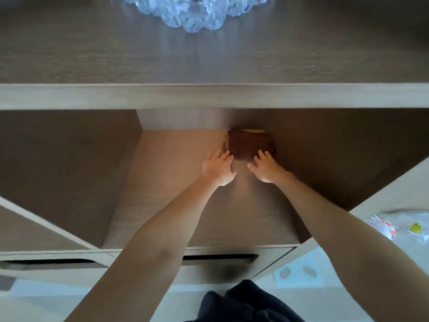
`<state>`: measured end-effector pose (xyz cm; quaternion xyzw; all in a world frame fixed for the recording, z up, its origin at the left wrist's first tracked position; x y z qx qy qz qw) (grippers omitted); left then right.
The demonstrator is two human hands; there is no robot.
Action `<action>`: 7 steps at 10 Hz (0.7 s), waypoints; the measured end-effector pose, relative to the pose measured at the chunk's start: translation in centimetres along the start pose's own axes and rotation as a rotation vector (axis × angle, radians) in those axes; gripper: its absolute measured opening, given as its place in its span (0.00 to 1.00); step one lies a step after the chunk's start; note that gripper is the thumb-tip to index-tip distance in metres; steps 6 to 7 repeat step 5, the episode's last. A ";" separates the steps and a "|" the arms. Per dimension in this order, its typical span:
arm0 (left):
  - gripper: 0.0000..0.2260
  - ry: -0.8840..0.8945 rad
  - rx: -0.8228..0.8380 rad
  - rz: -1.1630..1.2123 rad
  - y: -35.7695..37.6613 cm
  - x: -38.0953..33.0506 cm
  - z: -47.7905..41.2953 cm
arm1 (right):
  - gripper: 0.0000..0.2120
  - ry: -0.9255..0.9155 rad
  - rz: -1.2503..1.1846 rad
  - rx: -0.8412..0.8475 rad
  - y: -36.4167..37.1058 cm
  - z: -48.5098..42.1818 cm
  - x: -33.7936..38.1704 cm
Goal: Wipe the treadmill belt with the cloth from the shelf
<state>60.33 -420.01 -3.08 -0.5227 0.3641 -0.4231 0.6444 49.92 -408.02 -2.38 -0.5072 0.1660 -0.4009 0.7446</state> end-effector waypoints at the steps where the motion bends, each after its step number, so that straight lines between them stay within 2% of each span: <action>1: 0.26 -0.017 0.007 0.007 -0.2 0.2 -0.7 | 0.29 0.004 -0.024 -0.014 -0.8 -1.1 0.1; 3: 0.33 0.024 0.017 0.105 -1.0 1.8 1.9 | 0.29 0.004 -0.084 -0.072 -2.2 0.7 0.6; 4: 0.34 0.070 -0.084 0.078 -3.0 2.7 4.5 | 0.31 -0.033 -0.057 -0.094 -2.5 3.4 0.7; 5: 0.30 0.131 -0.158 0.034 -4.5 3.0 7.0 | 0.31 -0.072 0.017 -0.244 -2.5 6.4 1.2; 7: 0.30 0.131 -0.158 0.034 -4.5 3.0 7.0 | 0.31 -0.072 0.017 -0.244 -2.5 6.4 1.2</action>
Point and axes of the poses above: each hand's wrist, its own z-axis away from the middle knuckle, its own y-axis out of the palm, x = y × z, the point moved 1 cm from there along -z, towards the middle knuckle, and after that the axes turned 3 degrees about -z, right-handed, at the moved point
